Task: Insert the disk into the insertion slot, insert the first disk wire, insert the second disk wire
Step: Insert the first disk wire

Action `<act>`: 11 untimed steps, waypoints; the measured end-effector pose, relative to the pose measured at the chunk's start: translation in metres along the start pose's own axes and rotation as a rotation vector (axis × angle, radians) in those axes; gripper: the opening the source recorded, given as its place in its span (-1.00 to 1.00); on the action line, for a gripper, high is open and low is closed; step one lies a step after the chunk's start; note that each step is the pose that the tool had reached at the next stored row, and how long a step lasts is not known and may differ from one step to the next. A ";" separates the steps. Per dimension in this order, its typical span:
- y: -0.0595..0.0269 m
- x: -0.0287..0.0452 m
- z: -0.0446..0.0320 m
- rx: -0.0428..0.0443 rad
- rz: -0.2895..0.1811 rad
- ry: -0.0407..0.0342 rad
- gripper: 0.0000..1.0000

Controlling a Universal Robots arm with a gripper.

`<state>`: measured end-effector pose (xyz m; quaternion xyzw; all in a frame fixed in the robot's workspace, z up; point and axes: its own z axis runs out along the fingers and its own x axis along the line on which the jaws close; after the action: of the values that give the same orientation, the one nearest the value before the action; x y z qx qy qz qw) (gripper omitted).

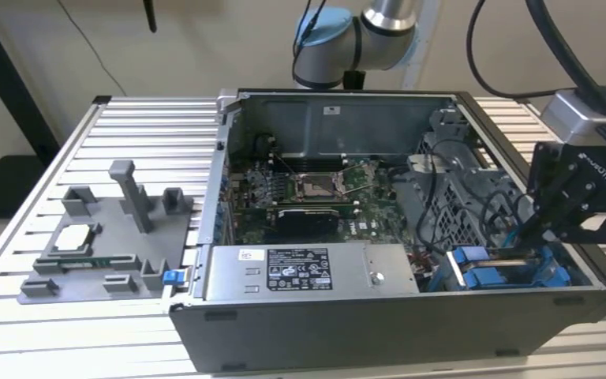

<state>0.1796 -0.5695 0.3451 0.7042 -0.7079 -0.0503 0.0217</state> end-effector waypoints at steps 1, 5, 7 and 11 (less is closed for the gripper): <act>0.0001 0.0000 0.0005 0.0001 0.002 0.0008 -1.00; 0.0011 0.0001 0.0022 0.0004 0.011 0.0026 -1.00; 0.0014 0.0001 0.0025 0.0006 0.013 0.0025 -1.00; 0.0016 0.0002 0.0033 0.0009 0.017 0.0020 -1.00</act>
<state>0.1777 -0.5695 0.3420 0.6981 -0.7140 -0.0491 0.0225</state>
